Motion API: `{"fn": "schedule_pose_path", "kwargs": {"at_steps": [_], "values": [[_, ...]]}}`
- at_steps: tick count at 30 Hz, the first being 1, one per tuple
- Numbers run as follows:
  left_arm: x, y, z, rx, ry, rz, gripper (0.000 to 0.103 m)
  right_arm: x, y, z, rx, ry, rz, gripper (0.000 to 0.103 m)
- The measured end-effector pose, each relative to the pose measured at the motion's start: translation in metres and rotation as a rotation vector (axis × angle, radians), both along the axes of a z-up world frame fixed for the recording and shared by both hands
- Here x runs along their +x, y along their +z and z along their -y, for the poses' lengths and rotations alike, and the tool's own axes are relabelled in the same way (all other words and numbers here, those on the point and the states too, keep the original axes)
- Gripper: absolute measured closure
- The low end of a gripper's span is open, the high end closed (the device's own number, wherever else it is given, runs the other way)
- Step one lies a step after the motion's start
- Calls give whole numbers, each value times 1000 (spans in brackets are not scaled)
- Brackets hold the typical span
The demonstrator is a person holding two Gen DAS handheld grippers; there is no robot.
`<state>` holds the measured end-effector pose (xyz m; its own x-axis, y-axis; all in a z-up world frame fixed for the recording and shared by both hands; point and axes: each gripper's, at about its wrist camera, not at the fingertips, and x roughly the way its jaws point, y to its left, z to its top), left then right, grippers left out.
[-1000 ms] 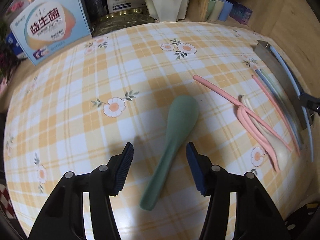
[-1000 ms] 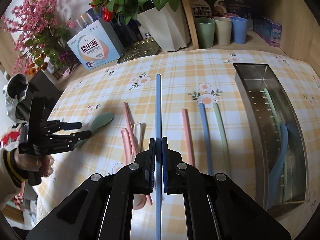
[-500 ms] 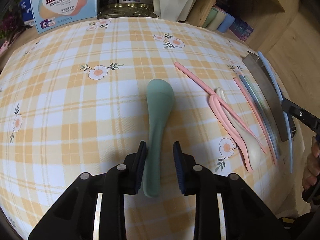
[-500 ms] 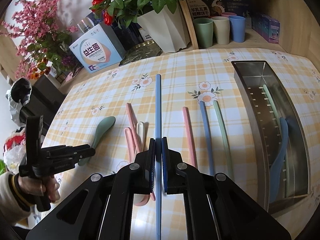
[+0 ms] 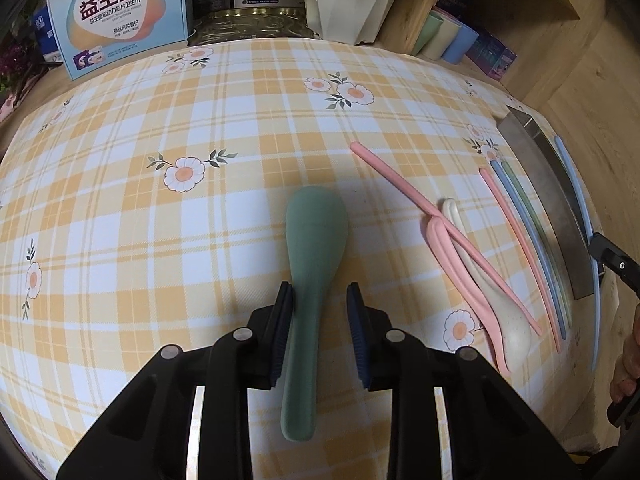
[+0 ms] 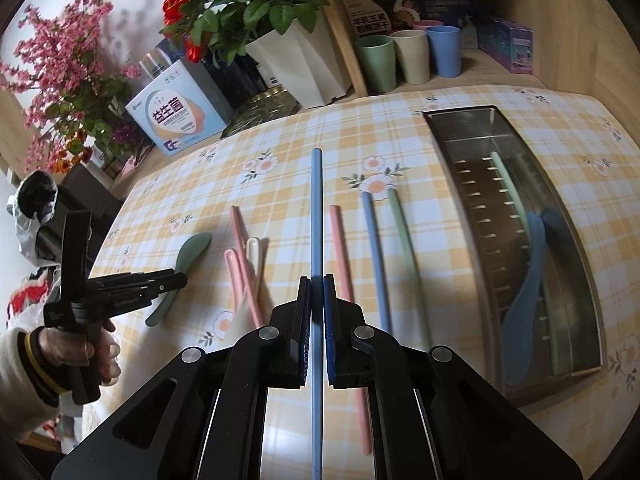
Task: Organize utensils
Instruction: 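Lower the left tool onto the green spoon handle and close on it, then carry the blue chopstick over the steel tray with the right tool while the left tool lifts the green spoon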
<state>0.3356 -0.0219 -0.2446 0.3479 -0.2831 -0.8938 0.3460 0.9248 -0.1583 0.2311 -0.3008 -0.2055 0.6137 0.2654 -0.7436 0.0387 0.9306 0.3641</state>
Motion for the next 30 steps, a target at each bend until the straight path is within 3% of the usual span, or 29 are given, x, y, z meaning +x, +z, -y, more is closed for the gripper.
{"fn": "schedule_pose_path", "kwargs": {"at_steps": [17,20,30], "values": [[-9,-1,14,116,-7,70,76,-12,-1,9,2,-20,3,97],[-9,-1,12,128,16,79,85,-16,0,12,0,-29,7,97],[-19,12,-1,-6,55,70,86,-24,1,22,-2,-48,10,97]]}}
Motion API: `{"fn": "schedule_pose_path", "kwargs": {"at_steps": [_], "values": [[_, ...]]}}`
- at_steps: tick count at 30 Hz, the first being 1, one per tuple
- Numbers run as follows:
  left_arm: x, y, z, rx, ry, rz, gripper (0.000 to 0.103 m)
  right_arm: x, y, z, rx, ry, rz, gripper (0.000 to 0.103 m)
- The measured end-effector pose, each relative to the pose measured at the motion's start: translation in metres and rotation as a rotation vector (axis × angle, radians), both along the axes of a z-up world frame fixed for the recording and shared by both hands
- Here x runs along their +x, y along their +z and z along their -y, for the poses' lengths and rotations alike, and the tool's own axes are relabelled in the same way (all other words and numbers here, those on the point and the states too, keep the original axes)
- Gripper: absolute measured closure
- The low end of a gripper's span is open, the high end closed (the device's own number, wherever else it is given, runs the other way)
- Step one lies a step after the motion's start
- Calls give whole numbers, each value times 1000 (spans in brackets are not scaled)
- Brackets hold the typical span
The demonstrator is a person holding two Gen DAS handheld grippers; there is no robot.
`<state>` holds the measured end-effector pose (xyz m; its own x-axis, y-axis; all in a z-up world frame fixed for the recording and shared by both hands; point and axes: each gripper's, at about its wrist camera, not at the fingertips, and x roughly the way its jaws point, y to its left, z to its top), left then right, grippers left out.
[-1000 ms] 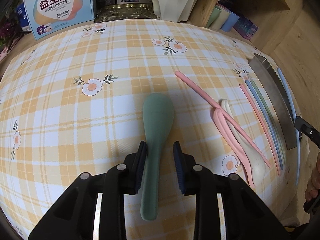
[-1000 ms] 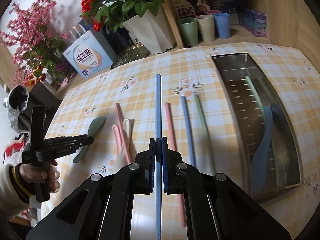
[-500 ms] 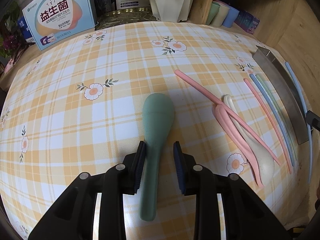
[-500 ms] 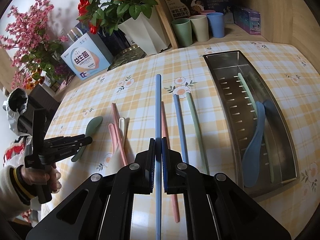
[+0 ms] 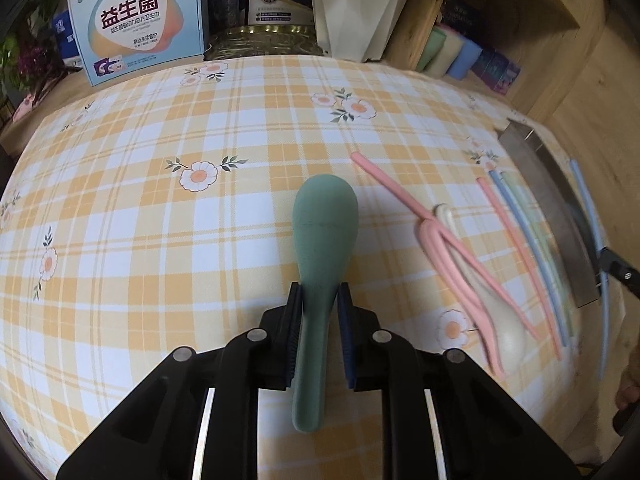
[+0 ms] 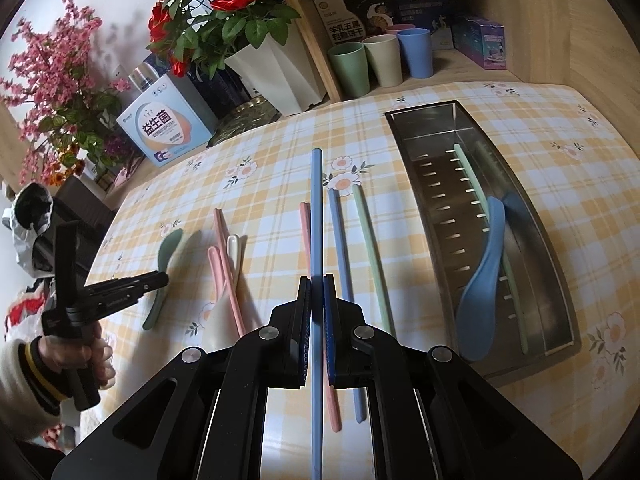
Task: Organize utensils
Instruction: 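Carry the blue chopstick over the steel tray with the right tool while the left tool lifts the green spoon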
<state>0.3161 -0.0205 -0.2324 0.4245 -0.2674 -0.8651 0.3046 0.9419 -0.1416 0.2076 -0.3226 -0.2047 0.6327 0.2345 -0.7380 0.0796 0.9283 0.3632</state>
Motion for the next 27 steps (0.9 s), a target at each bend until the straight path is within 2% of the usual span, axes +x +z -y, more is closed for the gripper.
{"fn": "schedule_pose_path", "kwargs": {"at_steps": [10,11,12,13,20,25,27], "values": [[-16,23,13,-82,-20,39,87,-2,4,21,-12,-31,11,97],[-17,25,15,-89,-25,40,90,-1,5,25,-19,-37,12,97],[-19,28,18,-96,-36,41,100,0,7,32,-31,-48,14,97],[-19,29,21,-96,-43,41,103,1,8,37,-37,-56,15,97],[-20,26,38,-91,-89,24,103,16,19,78,-105,-104,20,97],[-13,16,37,-133,-78,-16,102,18,19,86,-111,-109,19,97],[-9,15,34,-160,-66,-24,98,18,16,86,-100,-110,17,97]]}}
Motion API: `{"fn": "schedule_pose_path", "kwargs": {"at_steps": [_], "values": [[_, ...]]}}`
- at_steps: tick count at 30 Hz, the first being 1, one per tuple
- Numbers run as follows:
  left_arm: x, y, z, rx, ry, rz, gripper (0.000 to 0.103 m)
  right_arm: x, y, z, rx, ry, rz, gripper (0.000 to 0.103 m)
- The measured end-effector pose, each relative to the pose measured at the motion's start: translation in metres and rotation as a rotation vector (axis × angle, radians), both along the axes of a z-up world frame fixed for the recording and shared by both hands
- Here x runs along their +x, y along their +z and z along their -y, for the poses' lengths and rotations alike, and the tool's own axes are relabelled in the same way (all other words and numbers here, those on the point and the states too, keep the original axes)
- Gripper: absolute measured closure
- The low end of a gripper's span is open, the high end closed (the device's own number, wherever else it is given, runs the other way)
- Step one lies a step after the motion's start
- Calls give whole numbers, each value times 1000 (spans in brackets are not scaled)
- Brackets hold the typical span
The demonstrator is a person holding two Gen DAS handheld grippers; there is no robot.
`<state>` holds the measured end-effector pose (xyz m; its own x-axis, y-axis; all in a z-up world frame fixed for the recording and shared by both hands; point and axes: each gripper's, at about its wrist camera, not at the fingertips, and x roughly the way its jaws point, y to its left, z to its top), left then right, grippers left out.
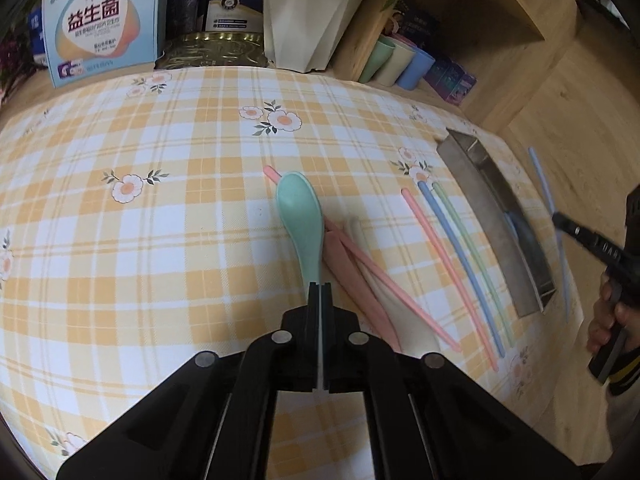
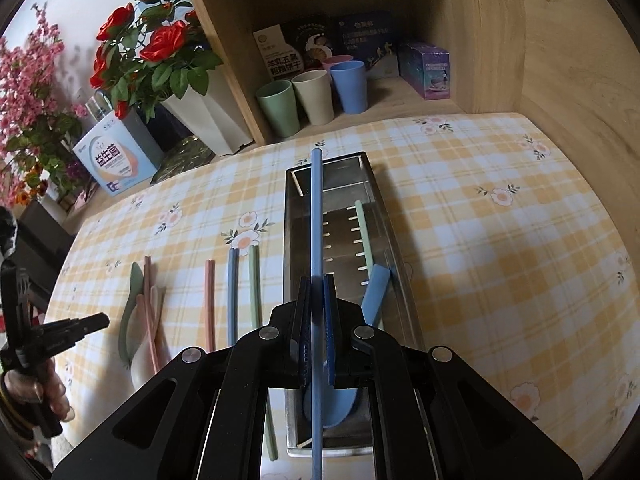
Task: Organize utensils
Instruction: 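Carry the blue chopstick over the steel tray with the right tool while the left tool lifts the green spoon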
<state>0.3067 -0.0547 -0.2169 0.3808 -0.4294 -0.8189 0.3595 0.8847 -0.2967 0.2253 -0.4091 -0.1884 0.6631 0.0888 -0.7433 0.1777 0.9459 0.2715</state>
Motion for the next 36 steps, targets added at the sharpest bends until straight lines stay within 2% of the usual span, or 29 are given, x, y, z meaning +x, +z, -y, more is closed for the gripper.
{"fn": "schedule_pose_path", "kwargs": {"at_steps": [2,8,16,23,32,36], "values": [[3,-1,-1,-8,7,-3,88,-1,-2,-1,10,0,-3,97],[15,-13,-4,-47,28,-49,75,0,-7,-5,27,5,-10,97],[17,-25,15,-15,-11,-62,76,0,-8,-6,26,3,-13,97],[12,-15,26,-34,-61,-33,76,-1,-9,-8,31,5,-14,97],[15,-17,30,-51,-83,-42,78,-1,-9,-11,33,13,-15,97],[21,-17,38,0,-94,-18,80,-1,-8,-11,31,14,-16,97]]}}
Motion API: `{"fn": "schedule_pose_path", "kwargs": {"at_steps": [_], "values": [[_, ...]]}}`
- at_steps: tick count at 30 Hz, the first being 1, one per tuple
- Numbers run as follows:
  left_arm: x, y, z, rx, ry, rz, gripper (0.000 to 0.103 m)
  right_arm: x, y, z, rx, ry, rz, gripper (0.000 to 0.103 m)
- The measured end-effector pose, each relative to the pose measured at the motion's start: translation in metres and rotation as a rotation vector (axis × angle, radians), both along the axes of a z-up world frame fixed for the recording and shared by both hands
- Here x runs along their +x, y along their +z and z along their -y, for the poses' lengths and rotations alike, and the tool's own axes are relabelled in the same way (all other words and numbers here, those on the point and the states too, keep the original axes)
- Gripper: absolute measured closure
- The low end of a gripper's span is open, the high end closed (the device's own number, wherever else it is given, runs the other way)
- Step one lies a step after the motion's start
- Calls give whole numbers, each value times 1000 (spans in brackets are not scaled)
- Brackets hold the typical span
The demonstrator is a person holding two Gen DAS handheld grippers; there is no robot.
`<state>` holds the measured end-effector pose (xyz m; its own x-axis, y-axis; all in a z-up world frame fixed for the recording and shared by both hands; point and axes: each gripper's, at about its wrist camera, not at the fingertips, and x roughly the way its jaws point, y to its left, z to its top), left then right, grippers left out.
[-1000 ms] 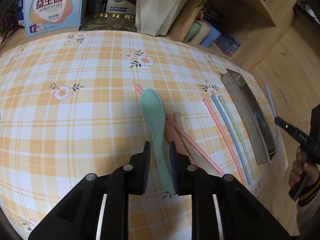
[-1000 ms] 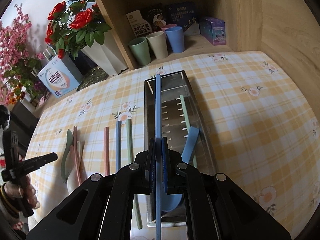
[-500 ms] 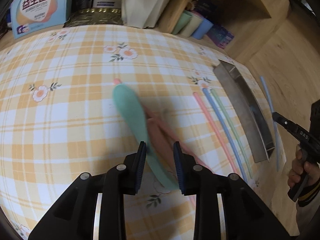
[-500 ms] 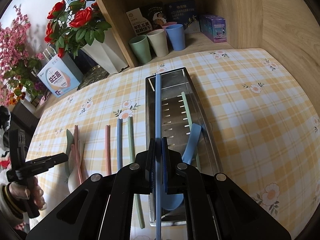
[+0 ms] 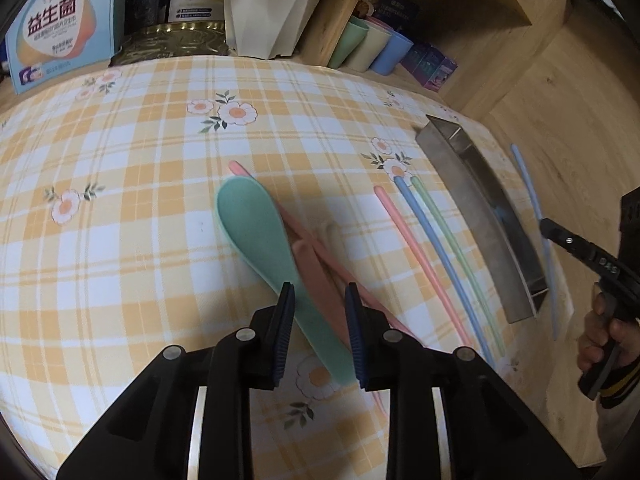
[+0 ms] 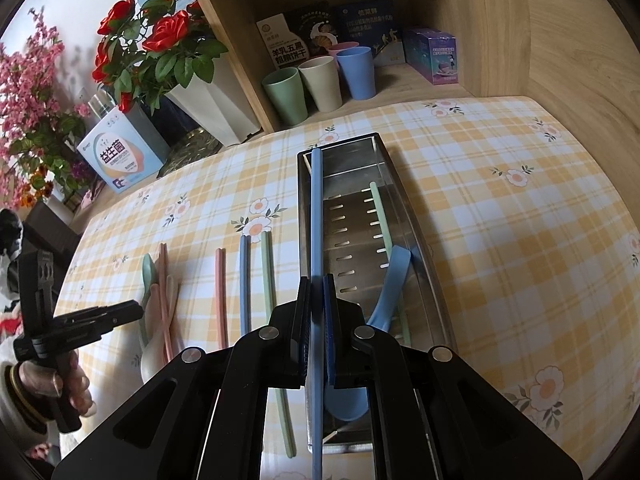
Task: Organize utensils
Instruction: 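Carry the blue chopstick over the steel tray with the right tool while the left tool lifts the green spoon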
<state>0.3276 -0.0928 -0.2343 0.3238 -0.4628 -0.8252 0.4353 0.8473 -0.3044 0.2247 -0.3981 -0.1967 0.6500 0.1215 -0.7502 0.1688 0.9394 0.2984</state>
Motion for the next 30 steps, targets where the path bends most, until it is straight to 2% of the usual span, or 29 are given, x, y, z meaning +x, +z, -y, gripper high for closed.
{"fn": "schedule_pose_path", "kwargs": {"at_steps": [2,6,15,17,20,30], "values": [[4,-1,2,48,5,18,88,0,0,0,1,-1,2,97],[8,-5,0,107,35,25,88,0,0,0,0,-4,4,97],[8,-6,-5,66,44,1,87,3,2,0,4,-1,3,97],[5,-4,1,96,11,19,93,3,2,-1,5,0,3,97],[1,-1,7,154,-21,49,95,3,2,-1,5,-1,3,97],[7,1,-24,198,36,24,98,2,3,-1,9,-3,5,97]]}}
